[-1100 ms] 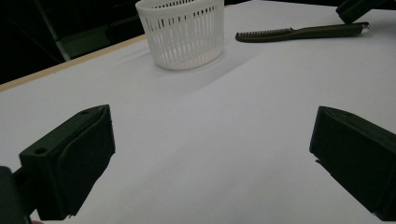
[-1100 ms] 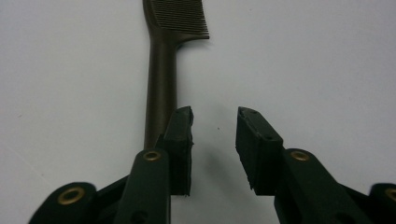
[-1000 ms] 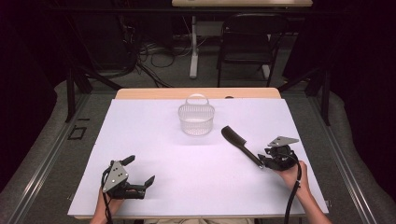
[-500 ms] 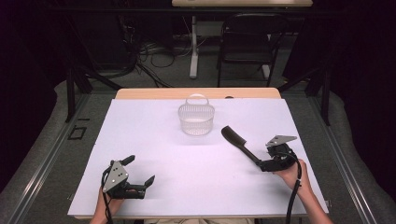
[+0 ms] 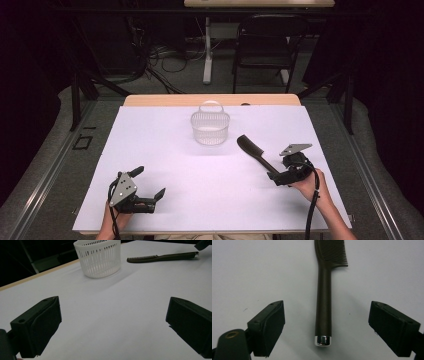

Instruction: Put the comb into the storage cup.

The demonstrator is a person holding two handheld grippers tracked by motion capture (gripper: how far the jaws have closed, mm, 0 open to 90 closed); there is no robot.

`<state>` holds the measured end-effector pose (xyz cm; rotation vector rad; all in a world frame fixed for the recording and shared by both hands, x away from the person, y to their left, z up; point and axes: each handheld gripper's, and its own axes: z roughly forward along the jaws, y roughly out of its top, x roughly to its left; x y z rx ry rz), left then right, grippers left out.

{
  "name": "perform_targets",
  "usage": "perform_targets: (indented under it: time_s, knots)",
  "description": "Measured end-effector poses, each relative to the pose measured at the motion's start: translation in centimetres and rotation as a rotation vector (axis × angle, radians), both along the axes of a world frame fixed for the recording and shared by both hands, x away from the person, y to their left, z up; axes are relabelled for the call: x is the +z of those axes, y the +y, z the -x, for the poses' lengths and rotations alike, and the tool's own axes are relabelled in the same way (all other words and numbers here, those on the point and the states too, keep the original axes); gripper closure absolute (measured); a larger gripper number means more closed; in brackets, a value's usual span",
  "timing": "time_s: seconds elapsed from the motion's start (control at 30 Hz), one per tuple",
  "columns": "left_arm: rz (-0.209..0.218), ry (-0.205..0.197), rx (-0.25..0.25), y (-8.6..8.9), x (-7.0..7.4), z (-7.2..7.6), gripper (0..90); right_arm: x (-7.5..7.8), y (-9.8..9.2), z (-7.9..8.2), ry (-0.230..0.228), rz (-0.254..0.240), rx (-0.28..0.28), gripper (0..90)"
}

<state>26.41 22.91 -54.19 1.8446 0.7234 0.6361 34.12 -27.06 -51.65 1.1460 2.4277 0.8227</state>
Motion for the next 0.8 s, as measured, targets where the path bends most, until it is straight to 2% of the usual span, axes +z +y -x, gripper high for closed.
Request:
perform_targets:
  time_s: [0.13,0.27,0.6,0.8]
  knots:
    - [0.002,0.001,0.003,0.1,0.0,0.0,0.2,0.0,0.4,-0.2,0.011,0.009,0.015,8.8]
    - [-0.002,-0.001,0.003,0.0,0.0,0.0,0.3,0.0,1.0,-0.5,0.025,0.041,0.04,6.0]
    - [0.001,-0.003,0.005,0.0,0.1,0.1,0.3,0.0,2.2,-1.2,0.042,0.053,0.063,3.9]
    - [0.001,-0.004,0.003,0.0,0.1,0.1,0.2,-0.2,3.1,-2.0,0.077,0.082,0.045,2.1]
